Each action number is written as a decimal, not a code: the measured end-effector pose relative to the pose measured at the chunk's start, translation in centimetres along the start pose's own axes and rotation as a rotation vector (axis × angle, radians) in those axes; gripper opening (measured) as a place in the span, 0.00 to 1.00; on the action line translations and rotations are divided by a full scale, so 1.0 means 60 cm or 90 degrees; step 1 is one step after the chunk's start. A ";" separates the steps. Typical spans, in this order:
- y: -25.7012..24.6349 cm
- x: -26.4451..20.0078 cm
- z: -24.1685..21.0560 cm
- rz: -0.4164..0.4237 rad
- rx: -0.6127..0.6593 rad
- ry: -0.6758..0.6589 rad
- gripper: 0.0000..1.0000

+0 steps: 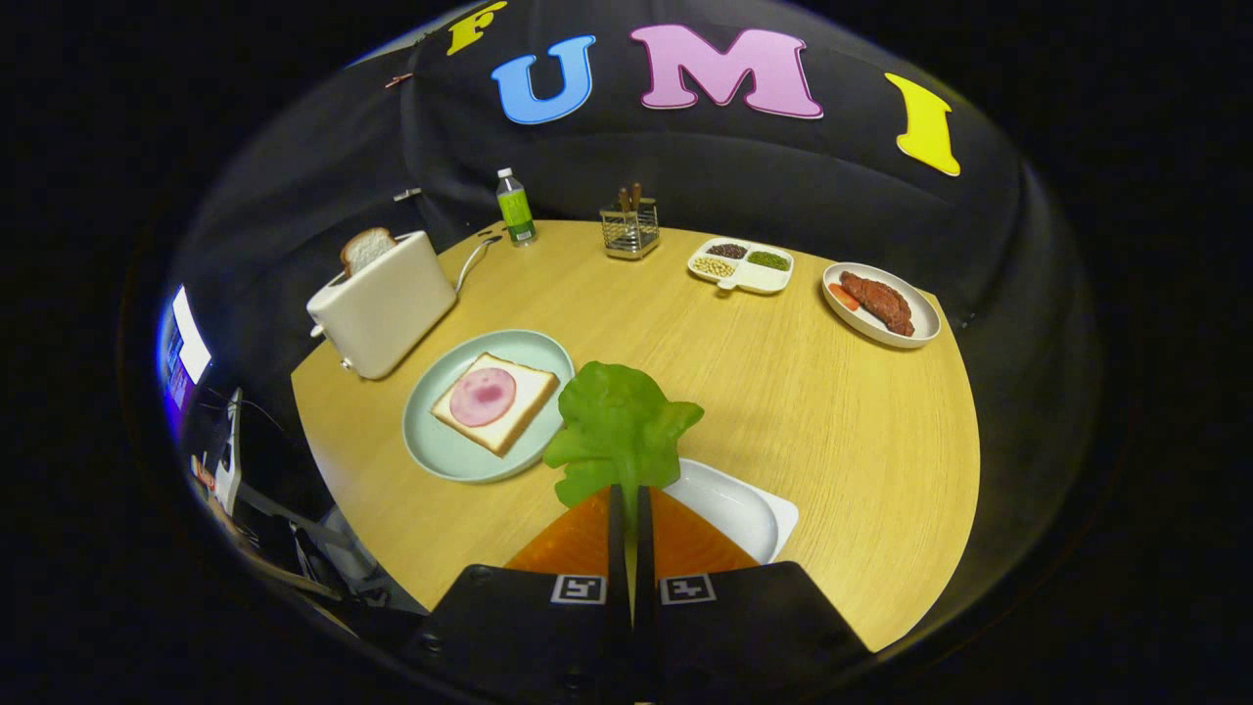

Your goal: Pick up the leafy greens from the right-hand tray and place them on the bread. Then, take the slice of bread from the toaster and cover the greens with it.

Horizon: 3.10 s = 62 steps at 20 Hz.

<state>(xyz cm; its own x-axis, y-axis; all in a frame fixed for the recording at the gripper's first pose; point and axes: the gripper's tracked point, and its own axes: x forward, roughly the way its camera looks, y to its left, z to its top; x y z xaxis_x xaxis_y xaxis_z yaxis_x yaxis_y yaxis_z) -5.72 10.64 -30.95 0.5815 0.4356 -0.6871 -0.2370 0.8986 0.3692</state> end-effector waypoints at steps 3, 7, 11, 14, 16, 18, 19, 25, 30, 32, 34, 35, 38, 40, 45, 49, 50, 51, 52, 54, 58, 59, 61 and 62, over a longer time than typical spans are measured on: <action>0.051 0.007 0.047 0.029 0.002 -0.024 0.05; 0.121 0.043 0.076 0.058 -0.003 -0.020 0.05; 0.187 0.087 0.101 0.079 0.017 -0.011 0.05; 0.217 0.125 0.108 0.078 0.007 0.001 0.05; 0.234 0.145 0.114 0.075 0.004 0.002 0.05; 0.235 0.166 0.111 0.059 0.000 0.006 0.05; 0.235 0.173 0.109 0.051 0.003 0.010 0.06; 0.220 0.205 0.089 0.002 0.015 0.033 0.76; 0.241 0.178 0.132 0.005 0.040 -0.012 0.98; 0.252 0.156 0.167 0.011 0.043 -0.045 0.97; 0.272 0.132 0.213 0.022 0.035 -0.083 0.97; 0.285 0.118 0.238 0.029 0.026 -0.104 0.97; 0.337 0.089 0.321 0.050 -0.004 -0.162 0.98; 0.385 0.075 0.365 0.072 -0.008 -0.190 0.97; 0.502 0.084 0.431 0.128 0.011 -0.208 0.97; 0.569 0.131 0.438 0.139 0.010 -0.188 0.97; 0.579 0.145 0.437 0.134 0.011 -0.181 0.97; 0.586 0.162 0.432 0.127 0.013 -0.170 0.97; 0.591 0.178 0.428 0.120 0.016 -0.161 0.97; 0.603 0.216 0.418 0.111 0.027 -0.140 0.97; 0.626 0.284 0.398 0.099 0.064 -0.097 0.97; 0.635 0.300 0.394 0.096 0.070 -0.086 0.97; 0.637 0.327 0.384 0.082 0.071 -0.067 0.95; 0.636 0.338 0.381 0.076 0.070 -0.060 0.94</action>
<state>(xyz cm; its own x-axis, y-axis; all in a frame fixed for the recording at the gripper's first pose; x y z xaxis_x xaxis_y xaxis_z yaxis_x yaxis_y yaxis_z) 14.79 52.59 -16.48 0.6260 0.5279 -0.5739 -0.2250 0.8270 0.5152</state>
